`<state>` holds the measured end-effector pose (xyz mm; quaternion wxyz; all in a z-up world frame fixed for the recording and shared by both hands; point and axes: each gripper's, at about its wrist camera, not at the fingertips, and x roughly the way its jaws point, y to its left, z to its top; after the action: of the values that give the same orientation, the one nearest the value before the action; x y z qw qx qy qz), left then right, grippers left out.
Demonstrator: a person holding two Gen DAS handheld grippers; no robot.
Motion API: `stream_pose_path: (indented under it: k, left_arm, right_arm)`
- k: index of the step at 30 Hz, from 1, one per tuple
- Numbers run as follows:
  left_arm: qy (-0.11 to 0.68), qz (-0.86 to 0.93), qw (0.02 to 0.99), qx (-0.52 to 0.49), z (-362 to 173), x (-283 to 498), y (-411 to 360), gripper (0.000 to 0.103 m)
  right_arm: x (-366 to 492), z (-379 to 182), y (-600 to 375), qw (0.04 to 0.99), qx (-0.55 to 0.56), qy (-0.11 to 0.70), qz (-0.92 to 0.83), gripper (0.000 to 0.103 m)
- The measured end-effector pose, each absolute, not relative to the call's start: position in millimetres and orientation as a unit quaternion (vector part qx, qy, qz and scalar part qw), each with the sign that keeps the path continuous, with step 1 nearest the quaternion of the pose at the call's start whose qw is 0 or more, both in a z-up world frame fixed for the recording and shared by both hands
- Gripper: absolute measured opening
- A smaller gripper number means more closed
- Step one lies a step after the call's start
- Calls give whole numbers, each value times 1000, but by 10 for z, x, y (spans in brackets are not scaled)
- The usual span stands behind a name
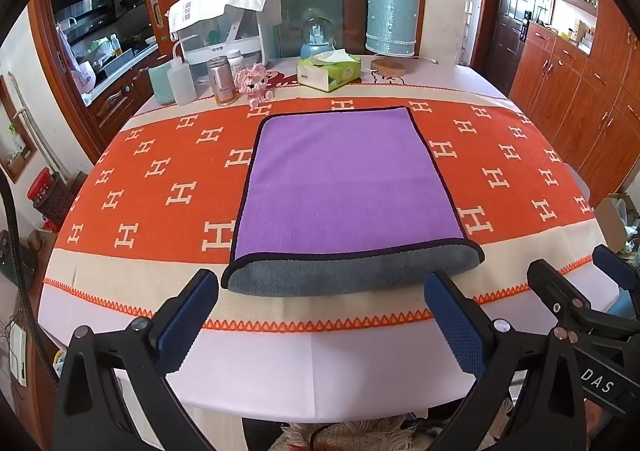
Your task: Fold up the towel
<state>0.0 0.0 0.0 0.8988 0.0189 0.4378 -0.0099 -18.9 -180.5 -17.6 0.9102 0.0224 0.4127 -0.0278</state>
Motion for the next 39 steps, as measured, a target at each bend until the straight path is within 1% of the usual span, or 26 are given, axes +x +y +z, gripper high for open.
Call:
stream_pose_path:
  k: [39]
  left_arm:
    - [439,-12,898,16,-49,-22,-7,102]
  right_arm:
    - [-197,-221,-1815,909,26,416,-26,100]
